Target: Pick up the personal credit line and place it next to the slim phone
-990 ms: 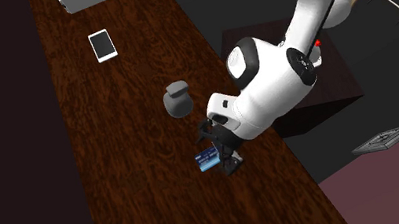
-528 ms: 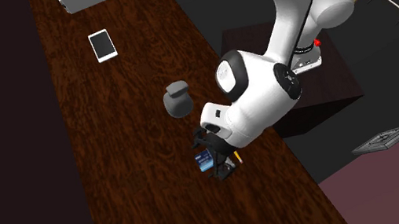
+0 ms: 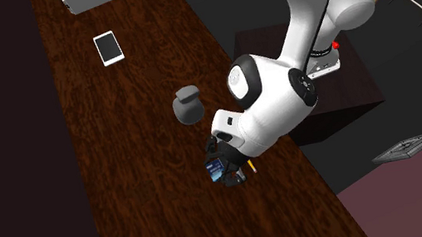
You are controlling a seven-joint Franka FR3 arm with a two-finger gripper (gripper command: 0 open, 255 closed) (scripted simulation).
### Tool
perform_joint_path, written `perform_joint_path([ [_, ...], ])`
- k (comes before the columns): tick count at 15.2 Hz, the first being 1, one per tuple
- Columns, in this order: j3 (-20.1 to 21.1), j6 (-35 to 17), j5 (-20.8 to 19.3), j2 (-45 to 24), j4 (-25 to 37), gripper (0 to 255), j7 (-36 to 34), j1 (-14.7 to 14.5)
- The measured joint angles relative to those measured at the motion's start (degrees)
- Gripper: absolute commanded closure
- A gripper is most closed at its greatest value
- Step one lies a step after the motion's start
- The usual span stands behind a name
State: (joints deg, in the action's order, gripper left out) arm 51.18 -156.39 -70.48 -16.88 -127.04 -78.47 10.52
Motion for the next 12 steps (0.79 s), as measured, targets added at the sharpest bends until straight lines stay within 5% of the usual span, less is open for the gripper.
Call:
perform_joint_path([
  [8,0.0,0.0,0.0,0.0,0.0,255,0.0,0.0],
  [12,2.2,-0.3,4.8,2.4,-0.6,255,3.8,2.2],
])
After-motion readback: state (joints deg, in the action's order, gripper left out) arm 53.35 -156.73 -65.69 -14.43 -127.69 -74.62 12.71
